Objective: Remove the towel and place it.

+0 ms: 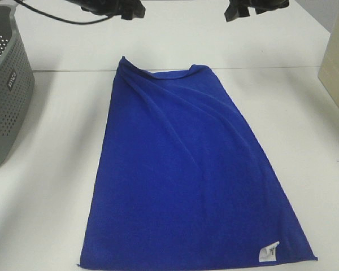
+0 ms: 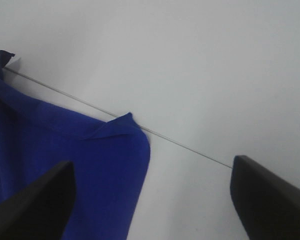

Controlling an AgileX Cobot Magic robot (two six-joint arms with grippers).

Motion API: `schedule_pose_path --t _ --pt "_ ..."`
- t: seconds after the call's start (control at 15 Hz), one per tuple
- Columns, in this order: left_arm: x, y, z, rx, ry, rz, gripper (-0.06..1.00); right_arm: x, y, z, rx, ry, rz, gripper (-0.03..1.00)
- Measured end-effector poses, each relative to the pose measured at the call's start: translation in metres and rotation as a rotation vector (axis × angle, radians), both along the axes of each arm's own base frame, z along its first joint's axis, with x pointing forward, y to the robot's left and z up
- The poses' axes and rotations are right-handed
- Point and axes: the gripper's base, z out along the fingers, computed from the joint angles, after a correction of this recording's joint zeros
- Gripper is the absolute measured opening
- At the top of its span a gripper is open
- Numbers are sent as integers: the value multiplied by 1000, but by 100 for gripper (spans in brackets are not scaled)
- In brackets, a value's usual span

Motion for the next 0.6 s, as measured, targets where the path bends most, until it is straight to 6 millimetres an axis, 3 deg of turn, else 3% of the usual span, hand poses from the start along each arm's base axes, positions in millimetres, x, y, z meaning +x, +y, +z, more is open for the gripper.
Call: schedule_pose_path --t 0.13,0.2,0.27,0.33,0.47,0.6 --pt "-10 9 27 57 6 55 81 -11 -8 25 -59 3 -56 85" --pt "-22 26 51 153 52 179 81 -28 -18 60 -105 -9 -138 85" --pt "-22 26 51 153 52 179 81 -28 -18 60 -105 -9 -138 85" --pt "-38 48 77 213 99 375 81 -47 -23 88 -113 0 -182 85" --pt "-54 70 97 209 160 516 81 -67 -27 109 -122 48 -202 85" --pt "-69 84 109 180 252 546 81 -87 -30 123 -137 114 -227 84"
